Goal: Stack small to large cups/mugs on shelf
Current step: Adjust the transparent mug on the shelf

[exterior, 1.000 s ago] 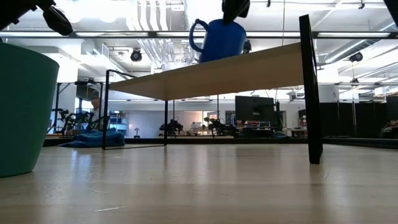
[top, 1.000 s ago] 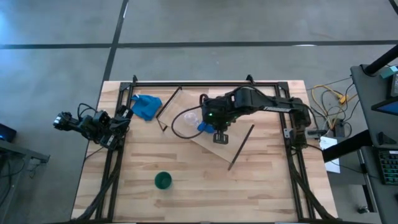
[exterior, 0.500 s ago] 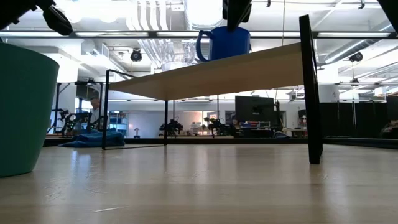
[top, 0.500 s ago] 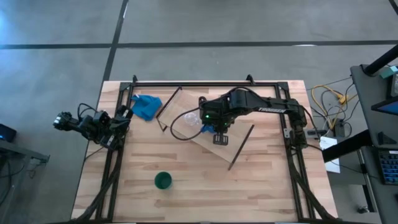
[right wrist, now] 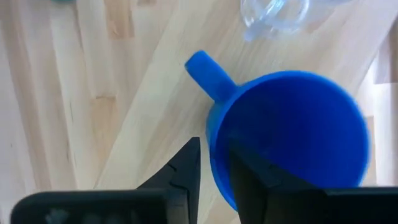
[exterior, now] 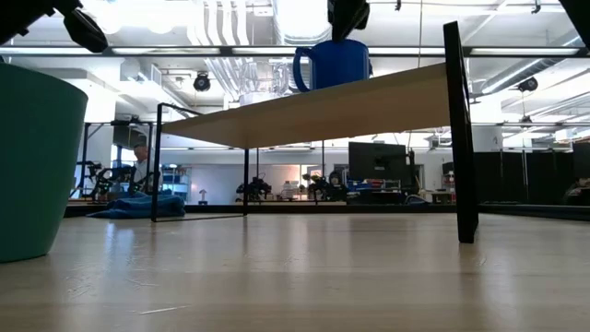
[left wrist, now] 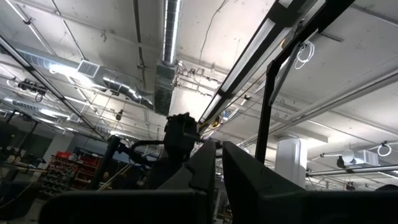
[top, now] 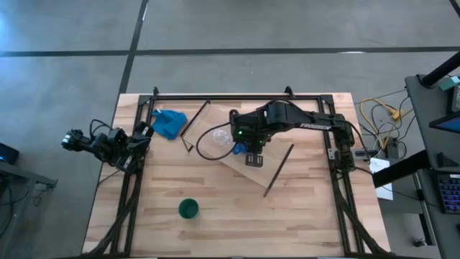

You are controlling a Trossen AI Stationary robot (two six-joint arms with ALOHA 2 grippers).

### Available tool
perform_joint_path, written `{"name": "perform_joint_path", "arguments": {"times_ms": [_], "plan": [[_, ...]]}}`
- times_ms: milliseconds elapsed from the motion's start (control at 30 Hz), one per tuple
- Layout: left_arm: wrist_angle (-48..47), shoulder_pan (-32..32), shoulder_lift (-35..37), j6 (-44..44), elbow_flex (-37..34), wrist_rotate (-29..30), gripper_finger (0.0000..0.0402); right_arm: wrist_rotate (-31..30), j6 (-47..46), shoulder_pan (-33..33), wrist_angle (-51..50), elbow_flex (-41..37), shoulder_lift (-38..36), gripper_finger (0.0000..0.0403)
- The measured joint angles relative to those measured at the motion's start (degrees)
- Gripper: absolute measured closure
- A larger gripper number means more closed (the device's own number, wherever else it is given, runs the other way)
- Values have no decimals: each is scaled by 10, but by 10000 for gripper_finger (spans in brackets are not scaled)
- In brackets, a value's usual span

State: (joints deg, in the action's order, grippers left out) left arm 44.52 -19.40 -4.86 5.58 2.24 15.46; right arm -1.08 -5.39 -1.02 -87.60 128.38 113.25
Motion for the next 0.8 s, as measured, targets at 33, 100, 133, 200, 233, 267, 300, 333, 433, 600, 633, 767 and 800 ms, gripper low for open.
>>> {"name": "perform_joint_path", "arguments": {"times_ms": [33,100,133,200,233,267,300,333,433,600,633,767,800], "plan": [[0,0,0,0,0,0,386,0,-1,0,-1,8,-1,331],[0,0,0,0,0,0,386,0,-7,-1,-1,30,-2,328],[0,0,0,0,0,0,386,0,-8,-1,-3,44,-2,328],[-1,0,0,0,0,0,386,0,-13,-4,-3,67,-4,329],[-2,0,-2,-1,0,0,386,1,-20,-7,7,65,-13,330],[-3,0,-6,-3,0,0,386,7,-27,-9,15,59,-25,331],[-6,0,-12,-3,0,0,386,15,-37,-13,17,57,-31,333],[-5,0,-22,-1,0,0,386,22,-47,-16,18,58,-38,334],[-7,0,-59,1,9,0,386,30,-71,-30,12,60,-55,337],[-10,0,-145,4,55,0,386,30,-96,-55,9,61,-82,339],[-20,-1,-165,17,70,-1,386,30,-104,-60,7,61,-86,339],[-150,0,-227,105,153,-3,386,30,-140,-77,-5,61,-97,340],[-199,0,-239,126,180,-4,386,30,-148,-80,-13,61,-98,339]]}}
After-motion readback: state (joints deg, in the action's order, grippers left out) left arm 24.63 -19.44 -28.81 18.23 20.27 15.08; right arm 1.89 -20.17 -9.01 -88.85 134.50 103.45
